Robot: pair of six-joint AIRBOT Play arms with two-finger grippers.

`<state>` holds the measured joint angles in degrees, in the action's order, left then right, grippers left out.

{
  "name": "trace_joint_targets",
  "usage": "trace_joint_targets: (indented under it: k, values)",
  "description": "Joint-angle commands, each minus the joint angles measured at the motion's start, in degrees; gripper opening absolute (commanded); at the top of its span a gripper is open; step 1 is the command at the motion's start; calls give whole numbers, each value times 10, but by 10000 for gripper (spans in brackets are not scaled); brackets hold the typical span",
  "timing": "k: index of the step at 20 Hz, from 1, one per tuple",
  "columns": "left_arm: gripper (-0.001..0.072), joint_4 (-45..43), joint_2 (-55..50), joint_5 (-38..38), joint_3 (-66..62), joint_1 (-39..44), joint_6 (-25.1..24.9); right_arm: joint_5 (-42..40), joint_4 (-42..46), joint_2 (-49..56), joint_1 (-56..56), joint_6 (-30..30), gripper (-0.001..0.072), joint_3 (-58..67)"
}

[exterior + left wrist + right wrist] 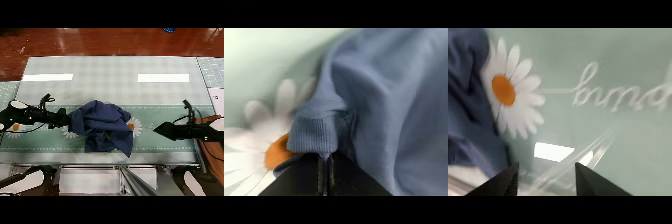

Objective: Fold the shirts.

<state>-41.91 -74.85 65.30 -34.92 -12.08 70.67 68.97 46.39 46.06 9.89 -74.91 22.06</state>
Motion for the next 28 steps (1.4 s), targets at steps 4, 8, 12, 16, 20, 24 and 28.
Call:
trace_joint_targets:
  k: [4,8,12,16,20,24,28]
  values:
    - [16,4,-1,16,-10,3,-6,-118,-37,27,-249,-105,408,-16]
    - [16,4,-1,23,-10,3,-6,-183,-97,115,-316,-77,409,-10]
    - [16,4,-1,23,-10,3,-6,-201,-195,217,-331,8,389,35]
    - [16,7,2,32,-13,2,-6,-149,-159,304,-346,76,23,147]
    - [16,99,64,70,-111,-32,-30,-28,6,243,-230,10,22,372]
    - [15,236,160,49,-292,-92,-30,17,57,182,-97,-33,22,706]
    - [16,252,239,48,-493,-143,-6,99,113,162,-60,-59,22,972]
